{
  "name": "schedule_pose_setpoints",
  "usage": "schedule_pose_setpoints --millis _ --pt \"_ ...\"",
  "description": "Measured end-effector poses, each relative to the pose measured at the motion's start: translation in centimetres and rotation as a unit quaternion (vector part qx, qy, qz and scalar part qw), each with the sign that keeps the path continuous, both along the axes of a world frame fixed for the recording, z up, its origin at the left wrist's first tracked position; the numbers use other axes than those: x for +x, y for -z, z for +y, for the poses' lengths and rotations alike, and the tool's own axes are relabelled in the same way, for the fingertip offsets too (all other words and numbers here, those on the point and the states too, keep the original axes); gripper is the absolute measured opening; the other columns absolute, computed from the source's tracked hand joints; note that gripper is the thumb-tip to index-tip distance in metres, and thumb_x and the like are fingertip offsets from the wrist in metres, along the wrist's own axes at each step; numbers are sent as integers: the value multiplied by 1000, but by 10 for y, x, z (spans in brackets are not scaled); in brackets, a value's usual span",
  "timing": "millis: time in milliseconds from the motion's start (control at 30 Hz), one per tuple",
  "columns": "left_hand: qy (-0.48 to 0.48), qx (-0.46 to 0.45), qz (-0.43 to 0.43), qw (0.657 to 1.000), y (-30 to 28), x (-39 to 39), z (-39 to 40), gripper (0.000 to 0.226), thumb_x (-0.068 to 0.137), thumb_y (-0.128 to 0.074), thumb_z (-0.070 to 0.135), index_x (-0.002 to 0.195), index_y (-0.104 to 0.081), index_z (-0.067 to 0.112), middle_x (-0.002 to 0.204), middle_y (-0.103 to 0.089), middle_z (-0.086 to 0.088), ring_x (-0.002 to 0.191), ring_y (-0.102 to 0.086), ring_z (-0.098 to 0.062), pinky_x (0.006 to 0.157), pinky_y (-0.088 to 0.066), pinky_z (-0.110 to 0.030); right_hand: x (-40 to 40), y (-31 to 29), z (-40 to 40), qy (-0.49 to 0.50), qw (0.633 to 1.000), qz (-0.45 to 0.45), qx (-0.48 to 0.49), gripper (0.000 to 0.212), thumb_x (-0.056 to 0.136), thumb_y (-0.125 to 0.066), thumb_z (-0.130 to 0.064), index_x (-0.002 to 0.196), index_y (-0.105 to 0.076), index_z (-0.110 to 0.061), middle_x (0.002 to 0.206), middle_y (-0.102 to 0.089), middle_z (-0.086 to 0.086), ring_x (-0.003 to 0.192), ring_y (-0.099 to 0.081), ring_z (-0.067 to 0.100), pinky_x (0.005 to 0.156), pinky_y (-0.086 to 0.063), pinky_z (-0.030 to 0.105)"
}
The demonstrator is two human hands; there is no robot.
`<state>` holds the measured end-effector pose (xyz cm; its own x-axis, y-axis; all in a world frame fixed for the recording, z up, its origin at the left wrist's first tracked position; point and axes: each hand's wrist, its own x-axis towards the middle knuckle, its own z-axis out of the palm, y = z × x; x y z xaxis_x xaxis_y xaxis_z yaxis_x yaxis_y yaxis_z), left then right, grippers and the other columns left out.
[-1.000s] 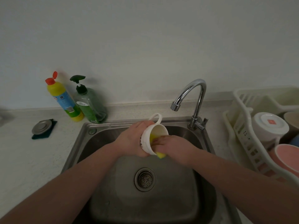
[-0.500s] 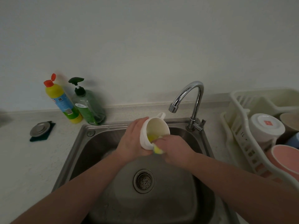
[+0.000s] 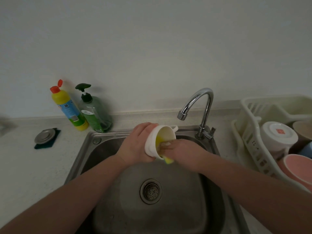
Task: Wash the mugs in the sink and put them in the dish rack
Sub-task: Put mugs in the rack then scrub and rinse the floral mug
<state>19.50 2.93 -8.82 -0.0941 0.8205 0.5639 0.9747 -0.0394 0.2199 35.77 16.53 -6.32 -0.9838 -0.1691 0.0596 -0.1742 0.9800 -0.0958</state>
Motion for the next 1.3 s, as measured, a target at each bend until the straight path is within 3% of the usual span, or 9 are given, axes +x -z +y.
schedule_pose_setpoints --millis 100,200,333,667,933,1033,1100,1200,1300 --pt "-14 -23 -21 999 -5 1 1 92 59 -67 58 133 -36 11 125 -54 -13 116 -50 -26 92 -50 -41 -4 -4 0 21 1000 -14 7 51 57 -82 1 105 -70 -12 104 -70 10 86 -70 29 68 -59 40" --pt "-38 -24 -28 999 -3 3 2 90 61 -65 57 133 -37 12 123 -56 -16 115 -49 -25 87 -51 -39 -11 -6 -15 128 983 -22 -132 44 82 -58 1 124 -59 -13 120 -63 8 108 -59 28 87 -47 27" --pt "-53 -31 -27 998 -3 2 -3 91 59 -65 57 133 -38 13 125 -54 -13 116 -51 -27 84 -54 -39 -15 -3 -23 191 942 -33 -276 44 85 -55 -2 126 -59 -16 121 -63 7 112 -56 24 82 -34 16" --pt "-16 -36 -12 999 -1 5 1 90 60 -66 58 132 -40 11 124 -53 -10 115 -48 -22 89 -49 -37 -6 -4 -4 56 992 -92 73 53 91 -54 -9 141 -41 -19 144 -44 5 127 -46 29 104 -40 39" --pt "-22 -13 -19 999 -5 1 1 87 59 -65 49 132 -39 10 126 -46 -6 115 -47 -23 90 -46 -34 -5 1 -30 189 952 -47 -236 57 87 -51 0 141 -45 -20 138 -52 7 128 -46 25 104 -33 23" --pt "-8 -7 -7 1000 -7 -1 1 88 58 -66 50 131 -39 9 125 -47 -7 114 -47 -23 93 -46 -36 -2 3 -19 142 973 -45 -174 59 85 -55 0 140 -46 -21 139 -51 7 126 -48 27 106 -38 32" --pt "10 -14 -4 1000 -7 -2 0 90 59 -73 51 131 -39 9 124 -52 -8 114 -50 -23 92 -49 -37 0 2 -6 50 997 -13 -65 57 74 -70 0 126 -60 -18 128 -60 7 113 -60 30 93 -51 40" --pt "38 -53 -15 998 -5 -3 0 100 52 -88 44 133 -40 10 124 -54 -7 114 -53 -20 91 -52 -36 3 8 9 4 999 34 42 58 48 -91 -13 101 -71 -23 107 -70 1 93 -69 24 74 -58 34" --pt "53 -97 -70 991 -10 1 0 104 49 -91 43 134 -40 14 126 -52 2 116 -48 -5 95 -42 -14 6 10 2 -12 999 18 43 54 42 -92 -17 92 -73 -24 98 -72 -2 85 -70 20 68 -58 30"
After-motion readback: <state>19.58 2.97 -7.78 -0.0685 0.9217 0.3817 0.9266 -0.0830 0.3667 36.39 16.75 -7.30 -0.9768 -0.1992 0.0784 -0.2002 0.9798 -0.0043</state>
